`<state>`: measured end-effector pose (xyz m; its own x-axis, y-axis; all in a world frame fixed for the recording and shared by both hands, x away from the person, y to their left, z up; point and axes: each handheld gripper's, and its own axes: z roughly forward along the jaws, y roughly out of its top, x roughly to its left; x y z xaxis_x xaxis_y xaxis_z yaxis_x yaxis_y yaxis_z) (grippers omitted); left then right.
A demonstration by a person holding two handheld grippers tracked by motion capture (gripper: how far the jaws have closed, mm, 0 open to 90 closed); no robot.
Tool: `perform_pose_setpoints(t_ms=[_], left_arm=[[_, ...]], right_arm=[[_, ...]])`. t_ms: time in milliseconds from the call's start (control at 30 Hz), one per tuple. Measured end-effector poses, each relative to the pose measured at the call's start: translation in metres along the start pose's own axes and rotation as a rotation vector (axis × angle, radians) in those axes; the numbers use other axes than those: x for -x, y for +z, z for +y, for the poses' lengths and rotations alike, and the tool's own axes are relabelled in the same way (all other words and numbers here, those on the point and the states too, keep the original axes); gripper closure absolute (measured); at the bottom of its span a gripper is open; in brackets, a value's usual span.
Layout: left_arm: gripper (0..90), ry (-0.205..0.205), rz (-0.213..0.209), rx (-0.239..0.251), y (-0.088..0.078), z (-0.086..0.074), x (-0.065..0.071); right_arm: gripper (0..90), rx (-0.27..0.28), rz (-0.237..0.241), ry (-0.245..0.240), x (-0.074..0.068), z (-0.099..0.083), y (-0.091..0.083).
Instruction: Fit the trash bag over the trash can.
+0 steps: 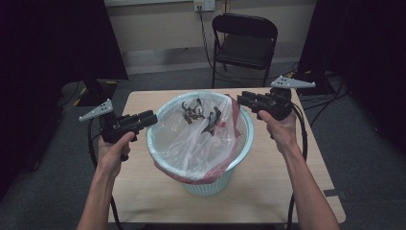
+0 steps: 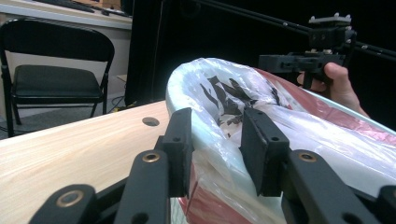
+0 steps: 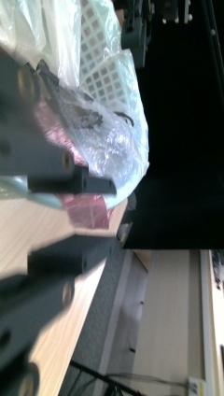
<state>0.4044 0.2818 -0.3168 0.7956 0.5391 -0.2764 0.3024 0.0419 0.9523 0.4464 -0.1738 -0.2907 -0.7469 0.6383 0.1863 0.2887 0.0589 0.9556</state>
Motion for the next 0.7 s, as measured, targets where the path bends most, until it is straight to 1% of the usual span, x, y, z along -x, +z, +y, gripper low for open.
perform_pose_setpoints(t_ms=[33,67,100,133,200,233,300,333,367,400,433,467,500,533,567,633,700], left_arm=[[63.5,-0.003,0.004,-0.005,0.001,0.001,-0.001],[63.2,-0.004,0.014,-0.005,0.004,0.003,-0.003],[61.7,-0.007,0.011,-0.007,0.007,0.005,-0.005],[60.4,-0.016,0.003,-0.004,0.01,0.007,-0.008],[59.9,-0.029,0.005,0.006,0.015,0.011,-0.013],[59.9,-0.033,-0.002,0.006,0.017,0.012,-0.015],[60.3,-0.03,0.003,-0.022,0.023,0.011,-0.017],[60.9,-0.038,-0.006,-0.02,0.025,0.008,-0.017],[61.7,-0.043,-0.016,-0.014,0.024,0.007,-0.017],[62.8,-0.041,-0.016,-0.008,0.023,0.006,-0.016],[63.2,-0.043,-0.018,-0.003,0.022,0.005,-0.015],[63.5,-0.038,-0.014,-0.005,0.021,0.005,-0.014],[63.2,-0.023,0.0,-0.009,0.02,0.005,-0.012],[63.3,-0.008,0.016,-0.019,0.018,0.006,-0.01],[63.3,-0.001,0.021,-0.024,0.015,0.006,-0.008],[63.1,-0.002,0.015,-0.022,0.012,0.005,-0.006],[62.9,-0.007,0.007,-0.001,0.009,0.002,-0.005]], right_arm=[[58.2,-0.006,0.005,-0.007,-0.001,0.002,0.003],[56.2,-0.012,0.009,-0.007,-0.002,0.003,0.005],[53.4,-0.032,0.014,-0.011,-0.002,0.004,0.01],[51.6,-0.044,0.016,-0.01,-0.003,0.005,0.012],[51.7,-0.062,0.023,-0.007,-0.002,0.005,0.015],[55.8,-0.074,0.013,-0.008,-0.001,0.004,0.015],[58.5,-0.101,0.017,-0.012,0.001,0.002,0.015],[64.8,-0.108,0.018,-0.018,0.001,0.001,0.015],[72.4,-0.097,0.042,-0.023,0.001,0.0,0.014],[75.1,-0.09,0.043,-0.033,-0.001,0.0,0.013],[77.2,-0.08,0.029,-0.046,-0.003,0.0,0.012],[79.7,-0.067,0.019,-0.053,-0.004,0.001,0.01],[88.3,-0.047,0.016,-0.051,-0.003,0.001,0.009],[89.7,-0.028,0.007,-0.049,-0.003,0.002,0.006],[90.0,-0.016,0.006,-0.042,-0.002,0.002,0.004],[90.0,-0.011,-0.014,-0.041,0.0,0.0,0.0],[90.0,0.001,-0.02,-0.024,0.003,-0.006,-0.003]])
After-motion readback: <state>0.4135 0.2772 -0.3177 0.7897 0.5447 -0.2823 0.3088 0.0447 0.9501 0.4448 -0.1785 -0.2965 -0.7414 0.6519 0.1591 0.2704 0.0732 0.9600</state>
